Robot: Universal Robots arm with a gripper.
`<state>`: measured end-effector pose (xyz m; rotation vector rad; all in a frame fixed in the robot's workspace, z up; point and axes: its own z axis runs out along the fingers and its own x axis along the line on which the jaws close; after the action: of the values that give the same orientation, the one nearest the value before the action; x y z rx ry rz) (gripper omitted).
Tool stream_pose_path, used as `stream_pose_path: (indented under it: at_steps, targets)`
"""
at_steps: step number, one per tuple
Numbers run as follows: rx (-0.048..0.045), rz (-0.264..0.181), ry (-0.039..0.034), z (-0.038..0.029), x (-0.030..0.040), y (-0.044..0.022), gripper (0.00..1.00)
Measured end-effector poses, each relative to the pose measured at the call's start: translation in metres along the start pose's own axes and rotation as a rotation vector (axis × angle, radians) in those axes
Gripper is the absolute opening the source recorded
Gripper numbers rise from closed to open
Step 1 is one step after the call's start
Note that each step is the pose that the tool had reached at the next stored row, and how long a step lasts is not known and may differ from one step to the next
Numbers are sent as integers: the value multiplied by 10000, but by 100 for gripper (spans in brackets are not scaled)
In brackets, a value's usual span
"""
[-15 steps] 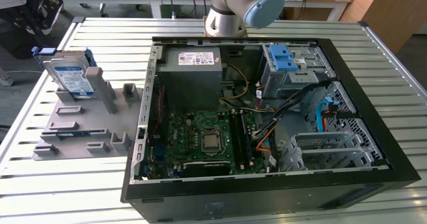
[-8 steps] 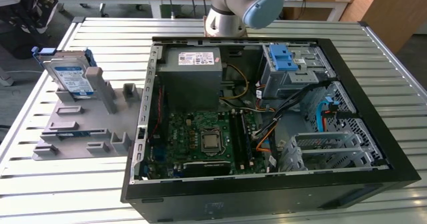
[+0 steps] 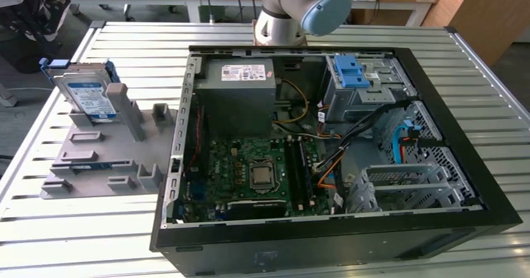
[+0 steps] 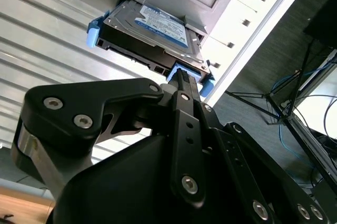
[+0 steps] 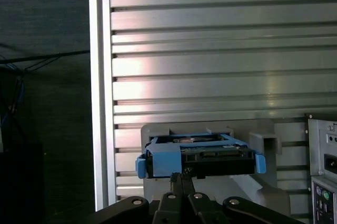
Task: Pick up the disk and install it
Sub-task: 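Pick up the disk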
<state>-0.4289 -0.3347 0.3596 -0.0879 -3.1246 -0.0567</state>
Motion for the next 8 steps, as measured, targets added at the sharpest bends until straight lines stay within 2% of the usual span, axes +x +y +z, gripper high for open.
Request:
stream_pose_path:
  at_steps: [8]
  targets:
    - [1, -37, 2, 0, 1, 0, 11]
